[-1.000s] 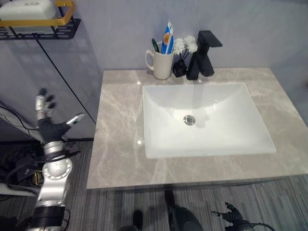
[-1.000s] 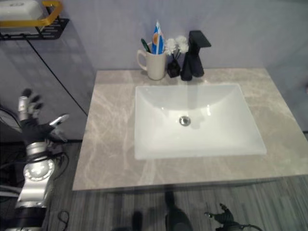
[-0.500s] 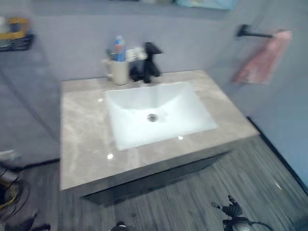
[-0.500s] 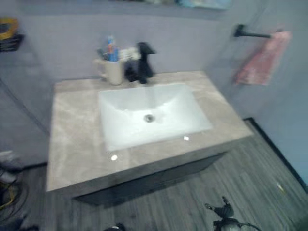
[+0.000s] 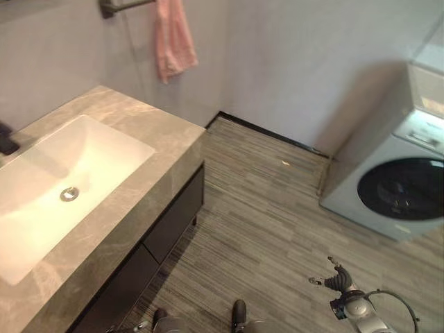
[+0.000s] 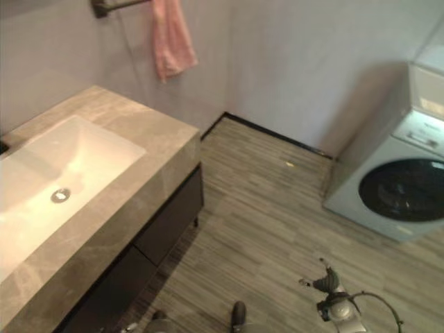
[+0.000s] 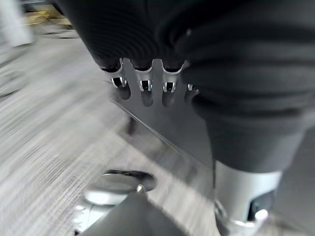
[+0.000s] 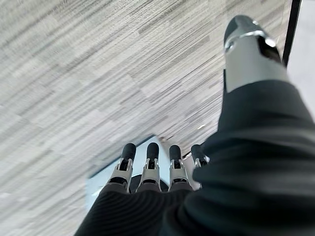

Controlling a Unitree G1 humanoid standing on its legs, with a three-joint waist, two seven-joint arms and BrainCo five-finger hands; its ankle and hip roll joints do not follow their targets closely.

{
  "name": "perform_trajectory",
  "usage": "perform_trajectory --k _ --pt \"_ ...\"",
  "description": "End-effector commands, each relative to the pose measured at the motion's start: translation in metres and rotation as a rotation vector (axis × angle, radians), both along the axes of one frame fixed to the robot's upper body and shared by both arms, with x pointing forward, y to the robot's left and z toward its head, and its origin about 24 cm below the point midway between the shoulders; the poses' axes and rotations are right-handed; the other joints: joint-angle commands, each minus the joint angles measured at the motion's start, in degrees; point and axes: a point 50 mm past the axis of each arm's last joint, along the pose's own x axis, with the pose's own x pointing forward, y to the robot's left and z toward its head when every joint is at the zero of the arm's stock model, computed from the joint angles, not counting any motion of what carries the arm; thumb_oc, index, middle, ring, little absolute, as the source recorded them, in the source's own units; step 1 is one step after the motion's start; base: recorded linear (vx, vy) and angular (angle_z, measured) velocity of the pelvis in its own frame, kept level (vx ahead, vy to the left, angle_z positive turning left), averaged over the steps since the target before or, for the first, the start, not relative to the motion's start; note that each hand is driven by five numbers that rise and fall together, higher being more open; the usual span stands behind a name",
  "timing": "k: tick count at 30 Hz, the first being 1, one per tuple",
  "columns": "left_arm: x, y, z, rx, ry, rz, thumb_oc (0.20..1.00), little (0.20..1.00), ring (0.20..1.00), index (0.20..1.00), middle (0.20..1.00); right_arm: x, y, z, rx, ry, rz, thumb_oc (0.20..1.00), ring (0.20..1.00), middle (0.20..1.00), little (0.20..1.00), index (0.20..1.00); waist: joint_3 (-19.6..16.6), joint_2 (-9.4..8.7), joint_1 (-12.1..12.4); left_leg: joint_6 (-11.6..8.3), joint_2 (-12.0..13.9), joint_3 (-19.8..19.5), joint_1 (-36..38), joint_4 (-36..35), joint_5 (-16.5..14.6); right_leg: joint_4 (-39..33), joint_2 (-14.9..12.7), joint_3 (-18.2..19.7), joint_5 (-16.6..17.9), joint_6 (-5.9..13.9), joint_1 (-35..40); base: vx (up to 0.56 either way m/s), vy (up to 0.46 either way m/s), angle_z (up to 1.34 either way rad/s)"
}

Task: Put brush and paste in cup on sink, flatten towel.

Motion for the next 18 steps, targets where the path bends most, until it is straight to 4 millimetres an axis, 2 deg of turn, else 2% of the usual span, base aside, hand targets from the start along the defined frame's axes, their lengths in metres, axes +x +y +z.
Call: perform_trajectory --k 1,3,5,6,7,8,10,11,16,17,18 --pt "0.022 0.015 0.010 0.099 -0.044 -0.179 1.000 1.000 1.000 1.000 1.000 0.016 0.024 0.005 0.014 -0.063 0.123 1.000 1.000 1.000 1.000 1.000 0.6 -2.48 -0.9 1.86 -2.3 0.7 -2.7 1.7 7.4 3.5 -1.4 -1.6 -6.1 6.20 6.8 0.08 -0.080 -1.37" --pt "0.039 0.011 0.015 0.118 -0.093 -0.238 1.000 1.000 1.000 1.000 1.000 0.010 0.028 -0.001 0.026 -0.042 0.117 1.000 1.000 1.000 1.000 1.000 0.4 -1.97 -1.4 2.45 -4.4 -0.2 -2.5 1.0 7.1 3.0 -0.9 -0.9 -6.1 5.83 7.1 0.08 -0.033 -0.48" --pt "0.073 0.002 0.028 0.167 -0.208 -0.354 1.000 1.000 1.000 1.000 1.000 -0.002 0.032 -0.011 0.108 -0.028 0.030 1.000 1.000 1.000 1.000 1.000 0.1 -1.10 -2.8 2.90 -6.0 -0.3 -3.1 -1.3 7.9 2.8 -0.3 -0.2 -6.2 5.75 6.9 0.12 -0.014 -0.14" --pt "0.073 0.002 0.028 0.167 -0.207 -0.354 1.000 1.000 1.000 1.000 1.000 -0.002 0.032 -0.011 0.108 -0.028 0.030 1.000 1.000 1.000 1.000 1.000 0.1 -1.13 -2.8 2.91 -6.1 -0.3 -3.1 -1.3 7.9 2.9 -0.4 -0.2 -6.3 5.76 6.9 0.12 0.010 -0.12" --pt "0.085 -0.001 0.035 0.193 -0.266 -0.376 1.000 1.000 1.000 1.000 1.000 -0.004 0.033 -0.013 0.184 -0.059 -0.069 1.000 1.000 1.000 1.000 1.000 0.1 -0.90 -3.1 2.91 -6.4 -0.3 -3.6 -1.7 8.3 2.8 -0.3 0.1 -6.3 5.85 7.0 0.14 0.023 -0.04" --pt "0.099 -0.002 0.045 0.220 -0.358 -0.347 1.000 1.000 1.000 1.000 1.000 0.000 0.040 -0.011 0.322 -0.145 -0.195 1.000 1.000 1.000 1.000 1.000 0.3 -0.73 -3.5 2.83 -6.8 -0.2 -4.4 -2.5 9.0 2.8 -0.1 1.2 -6.4 6.02 7.0 0.20 0.036 -0.01" --pt "0.112 -0.004 0.054 0.202 -0.439 -0.310 1.000 1.000 1.000 1.000 1.000 0.006 0.046 -0.007 0.355 -0.193 -0.210 1.000 1.000 1.000 1.000 1.000 0.7 -0.39 -3.7 2.83 -6.8 1.3 -4.7 -2.9 9.5 3.2 -0.3 1.3 -6.9 6.15 7.4 0.23 0.080 -0.20" --pt "0.125 -0.006 0.065 0.206 -0.515 -0.316 1.000 1.000 1.000 1.000 1.000 0.014 0.047 -0.001 0.388 -0.239 -0.229 1.000 1.000 1.000 1.000 1.000 0.8 -0.09 -3.8 2.84 -6.7 2.7 -5.4 -1.8 9.5 3.8 -0.7 1.3 -7.6 6.18 7.9 0.27 0.144 -0.20" --pt "0.136 -0.007 0.079 0.207 -0.612 -0.309 1.000 1.000 1.000 1.000 1.000 0.024 0.053 0.006 0.395 -0.274 -0.201 1.000 1.000 1.000 1.000 1.000 0.1 0.09 -3.8 4.40 -7.4 3.8 -5.1 0.5 6.6 7.0 -2.0 2.3 -9.9 7.10 8.7 0.22 0.133 -0.11" --pt "0.148 -0.010 0.094 0.213 -0.700 -0.344 1.000 1.000 1.000 1.000 1.000 0.034 0.055 0.014 0.415 -0.321 -0.197 1.000 1.000 1.000 1.000 1.000 -0.2 0.00 -3.6 5.89 -8.2 4.4 -4.8 3.4 3.8 13.2 -3.2 2.8 -11.1 8.18 7.8 0.22 0.141 -0.01" --pt "0.147 -0.010 0.094 0.214 -0.700 -0.344 1.000 1.000 1.000 1.000 1.000 0.034 0.055 0.014 0.415 -0.321 -0.197 1.000 1.000 1.000 1.000 1.000 -0.2 -0.06 -3.5 5.92 -8.3 4.5 -4.9 3.5 3.6 13.5 -3.3 2.9 -11.3 8.21 7.6 0.37 0.272 -0.05"
